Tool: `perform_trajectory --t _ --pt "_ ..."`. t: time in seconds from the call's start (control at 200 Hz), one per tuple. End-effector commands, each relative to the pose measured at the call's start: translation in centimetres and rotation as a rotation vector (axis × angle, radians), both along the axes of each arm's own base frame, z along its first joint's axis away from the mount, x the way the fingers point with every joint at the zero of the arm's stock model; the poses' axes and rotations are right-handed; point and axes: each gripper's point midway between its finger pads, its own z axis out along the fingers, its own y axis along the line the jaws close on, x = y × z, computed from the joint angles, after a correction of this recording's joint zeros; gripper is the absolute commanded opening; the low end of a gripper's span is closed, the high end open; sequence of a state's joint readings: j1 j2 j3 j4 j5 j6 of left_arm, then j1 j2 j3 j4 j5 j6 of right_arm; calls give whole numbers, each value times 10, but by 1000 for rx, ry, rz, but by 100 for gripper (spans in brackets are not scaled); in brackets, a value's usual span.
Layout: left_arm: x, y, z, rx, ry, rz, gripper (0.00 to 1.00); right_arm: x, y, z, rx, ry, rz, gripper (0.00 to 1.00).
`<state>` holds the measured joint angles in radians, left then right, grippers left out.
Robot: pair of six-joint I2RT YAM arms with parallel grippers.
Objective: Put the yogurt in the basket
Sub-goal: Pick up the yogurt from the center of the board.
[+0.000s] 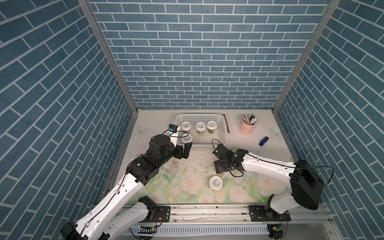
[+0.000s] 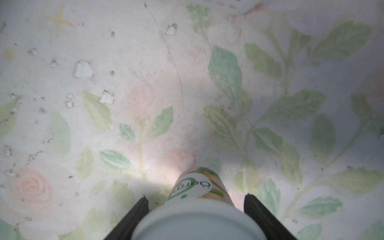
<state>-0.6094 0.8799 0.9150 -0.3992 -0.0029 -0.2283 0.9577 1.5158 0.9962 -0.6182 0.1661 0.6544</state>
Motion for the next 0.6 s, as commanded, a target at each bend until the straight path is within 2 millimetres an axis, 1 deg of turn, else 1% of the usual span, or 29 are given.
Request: perform_trajectory --t 0.0,0.165,0.295,0.415,0.595 --pt "-2 0 -4 17 3 -7 100 7 -1 24 -6 -50 8 74" --pt "-3 0 -3 15 -1 -8 100 16 6 44 -3 -87 30 74" --pt "-3 0 -4 16 0 -12 100 25 16 64 11 -119 54 74" --pt "-4 0 -5 14 -5 -15 100 36 25 83 24 -150 74 74" --pt "-5 0 -2 0 -21 -19 100 59 41 108 47 -193 106 74"
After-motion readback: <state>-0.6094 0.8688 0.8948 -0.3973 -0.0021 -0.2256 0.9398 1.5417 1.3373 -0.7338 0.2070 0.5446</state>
